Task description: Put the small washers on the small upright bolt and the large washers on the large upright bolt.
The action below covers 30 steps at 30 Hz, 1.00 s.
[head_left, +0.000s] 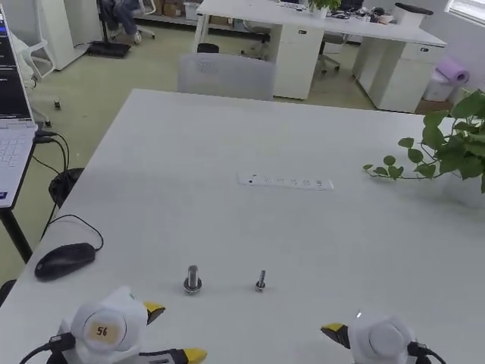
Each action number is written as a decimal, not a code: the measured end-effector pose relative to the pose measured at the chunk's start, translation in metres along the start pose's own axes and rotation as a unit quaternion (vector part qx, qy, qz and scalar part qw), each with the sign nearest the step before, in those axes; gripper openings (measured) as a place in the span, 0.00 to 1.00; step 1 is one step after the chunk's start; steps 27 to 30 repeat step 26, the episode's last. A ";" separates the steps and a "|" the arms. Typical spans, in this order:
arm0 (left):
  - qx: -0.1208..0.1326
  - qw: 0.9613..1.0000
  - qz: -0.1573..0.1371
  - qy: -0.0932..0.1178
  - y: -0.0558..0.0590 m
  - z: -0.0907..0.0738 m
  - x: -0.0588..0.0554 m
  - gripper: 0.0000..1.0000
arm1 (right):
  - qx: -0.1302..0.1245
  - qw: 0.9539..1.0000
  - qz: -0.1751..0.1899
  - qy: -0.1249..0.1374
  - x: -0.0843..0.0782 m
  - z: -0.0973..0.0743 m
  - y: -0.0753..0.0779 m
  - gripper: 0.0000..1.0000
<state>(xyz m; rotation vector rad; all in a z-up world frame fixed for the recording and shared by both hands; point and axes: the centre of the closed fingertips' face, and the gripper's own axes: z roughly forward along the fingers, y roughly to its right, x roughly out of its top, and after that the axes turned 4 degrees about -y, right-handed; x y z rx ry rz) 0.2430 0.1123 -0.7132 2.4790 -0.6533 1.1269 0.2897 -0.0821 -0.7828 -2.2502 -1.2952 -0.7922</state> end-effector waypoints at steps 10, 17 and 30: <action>0.003 1.000 0.000 0.002 -0.001 -0.001 0.001 0.61 | 0.000 1.000 0.003 -0.005 0.000 0.001 0.002 0.66; 0.006 1.000 -0.001 0.004 -0.002 -0.001 0.002 0.61 | 0.006 1.000 -0.003 -0.014 0.000 0.004 -0.001 0.65; 0.007 1.000 0.000 0.005 -0.001 -0.001 0.004 0.61 | 0.011 1.000 -0.005 -0.017 -0.002 0.006 -0.006 0.65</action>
